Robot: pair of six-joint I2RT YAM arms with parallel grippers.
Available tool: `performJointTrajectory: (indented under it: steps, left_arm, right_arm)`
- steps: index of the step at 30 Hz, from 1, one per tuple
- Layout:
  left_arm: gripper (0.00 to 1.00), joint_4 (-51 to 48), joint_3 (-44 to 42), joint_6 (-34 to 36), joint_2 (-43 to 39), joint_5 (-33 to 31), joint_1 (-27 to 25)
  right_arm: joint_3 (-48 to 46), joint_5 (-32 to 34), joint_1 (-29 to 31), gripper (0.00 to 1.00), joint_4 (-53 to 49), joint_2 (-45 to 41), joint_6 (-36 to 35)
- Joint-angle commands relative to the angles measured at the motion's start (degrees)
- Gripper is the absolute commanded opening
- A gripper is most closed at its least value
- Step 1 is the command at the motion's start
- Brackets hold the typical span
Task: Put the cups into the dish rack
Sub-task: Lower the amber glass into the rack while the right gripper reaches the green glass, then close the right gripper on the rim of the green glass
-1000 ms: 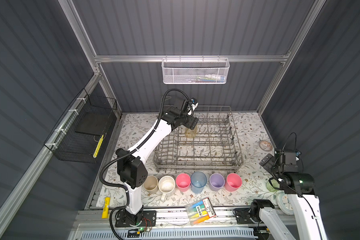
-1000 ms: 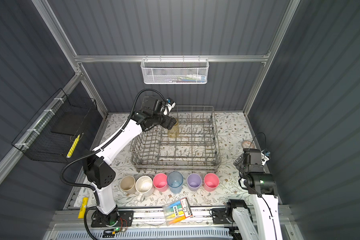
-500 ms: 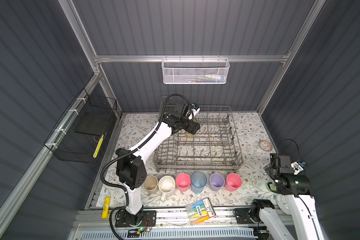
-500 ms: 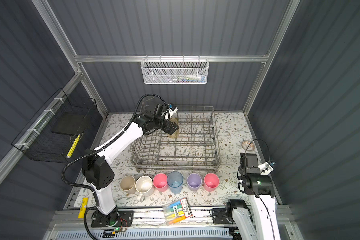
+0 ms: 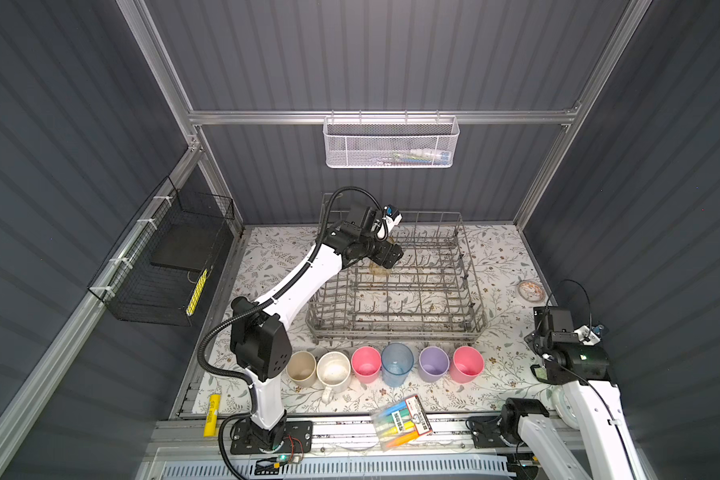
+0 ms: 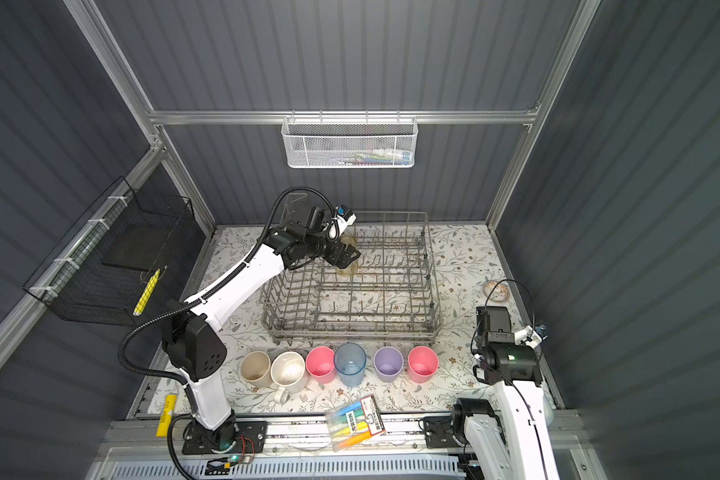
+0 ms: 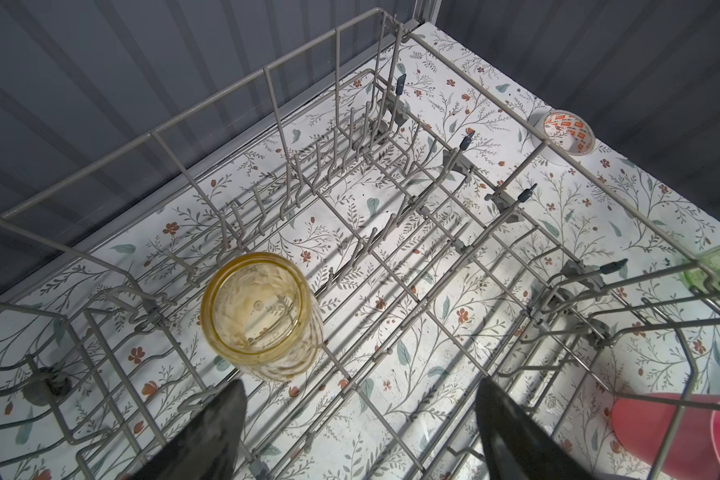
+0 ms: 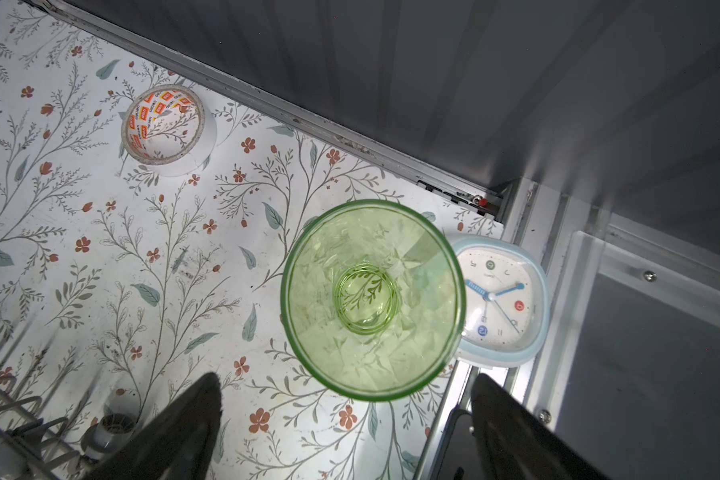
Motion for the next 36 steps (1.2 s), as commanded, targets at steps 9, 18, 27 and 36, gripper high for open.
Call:
performJointTrajectory:
  steps: [9, 18, 27, 36]
  left_arm:
    - [0.86, 1.41, -2.12, 0.07, -2.01, 1.84, 0.16]
    - [0.86, 2.18, -2.94, 0.35, -2.11, 1.78, 0.16]
    - [0.86, 2.03, -2.85, 0.18, -1.83, 1.93, 0.16]
    - [0.86, 1.98, -2.77, -0.26, -1.58, 2.32, 0.16]
  right_arm:
    - [-1.37, -1.78, -2.29, 0.92, 3.65, 5.23, -1.0]
    - [-2.62, -3.87, -3.0, 0.83, 6.22, 6.97, -2.71]
    - [-3.24, -4.94, -3.43, 0.78, 8.78, 7.43, -5.25]
    - [-4.63, -7.12, -4.63, 0.76, 12.17, 9.17, -7.82]
